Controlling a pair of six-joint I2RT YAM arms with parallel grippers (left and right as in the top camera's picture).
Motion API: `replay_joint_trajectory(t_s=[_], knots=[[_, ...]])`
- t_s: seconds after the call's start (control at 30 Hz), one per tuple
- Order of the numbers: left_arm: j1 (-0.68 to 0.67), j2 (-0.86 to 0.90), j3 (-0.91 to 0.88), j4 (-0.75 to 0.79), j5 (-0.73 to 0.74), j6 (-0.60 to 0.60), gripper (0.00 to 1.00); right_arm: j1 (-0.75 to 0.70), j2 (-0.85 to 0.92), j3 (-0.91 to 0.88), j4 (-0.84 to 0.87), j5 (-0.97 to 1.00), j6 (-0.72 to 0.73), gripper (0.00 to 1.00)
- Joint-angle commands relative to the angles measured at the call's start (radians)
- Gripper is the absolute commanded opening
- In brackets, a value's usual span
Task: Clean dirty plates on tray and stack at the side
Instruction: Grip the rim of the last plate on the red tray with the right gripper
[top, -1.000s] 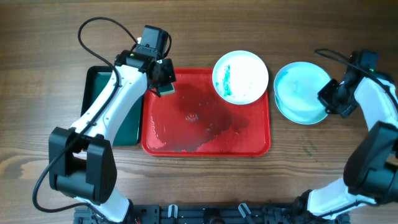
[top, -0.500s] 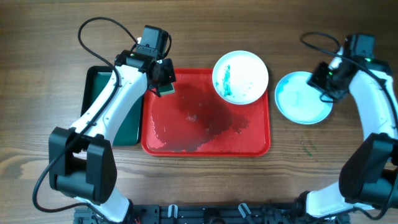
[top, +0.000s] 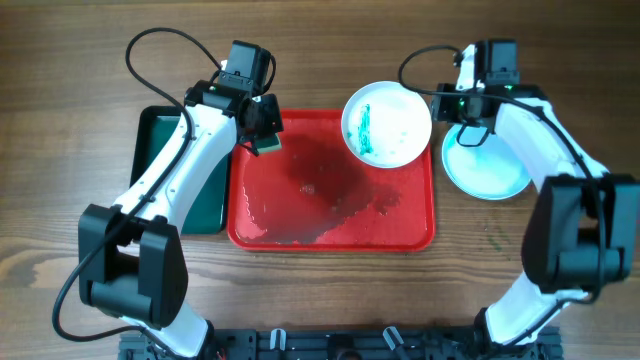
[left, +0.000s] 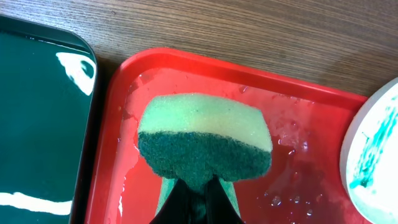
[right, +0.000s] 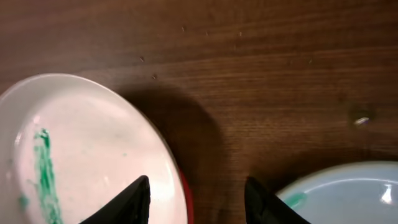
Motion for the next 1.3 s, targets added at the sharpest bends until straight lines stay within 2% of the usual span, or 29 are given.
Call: replay_joint_trajectory(t_s=[0.0, 0.17, 0.23, 0.27, 0.33, 0.53, 0.67, 0.77, 0.93, 0.97, 1.03, 1.1, 1.13, 1.27], knots=[[0.003, -0.007, 0.01, 0.003, 0.008, -0.01, 0.04, 0.004, 0.07, 0.013, 0.018, -0.051, -0.049, 0.48], [0.003, -0.007, 0.01, 0.002, 0.008, -0.01, 0.04, 0.019, 0.1, 0.013, 0.018, -0.087, -0.072, 0.3], [0.003, -0.007, 0.01, 0.002, 0.008, -0.01, 0.04, 0.025, 0.1, 0.013, 0.017, -0.084, -0.07, 0.18], [0.003, -0.007, 0.01, 0.001, 0.008, -0.01, 0.04, 0.026, 0.1, 0.013, 0.013, -0.084, -0.069, 0.06], [0.003, -0.007, 0.01, 0.0, 0.008, -0.01, 0.04, 0.026, 0.099, 0.014, -0.008, -0.084, -0.051, 0.04], [0.003, -0.007, 0.01, 0.0, 0.008, -0.01, 0.04, 0.061, 0.016, 0.014, -0.126, -0.084, -0.011, 0.04], [0.003, -0.007, 0.01, -0.001, 0.008, -0.01, 0.04, 0.151, -0.01, 0.013, -0.22, 0.0, 0.191, 0.04], [0.003, -0.007, 0.01, -0.001, 0.008, -0.01, 0.04, 0.239, 0.001, -0.012, -0.222, 0.016, 0.338, 0.04], [0.003, -0.007, 0.01, -0.001, 0.008, -0.01, 0.04, 0.353, 0.021, -0.043, -0.214, 0.018, 0.37, 0.04], [0.003, -0.007, 0.01, -0.001, 0.008, -0.01, 0.04, 0.356, 0.021, -0.043, -0.21, 0.017, 0.364, 0.06], [0.003, -0.007, 0.01, -0.001, 0.008, -0.01, 0.04, 0.355, 0.021, -0.043, -0.203, -0.01, 0.324, 0.18], [0.003, -0.007, 0.01, -0.001, 0.008, -0.01, 0.04, 0.354, 0.021, -0.043, -0.216, -0.047, 0.311, 0.42], [0.003, -0.007, 0.01, -0.002, 0.008, -0.01, 0.04, 0.354, 0.021, -0.043, -0.227, -0.06, 0.312, 0.46], [0.002, -0.007, 0.004, -0.007, 0.008, -0.009, 0.04, 0.357, 0.021, -0.054, -0.23, -0.066, 0.328, 0.47]])
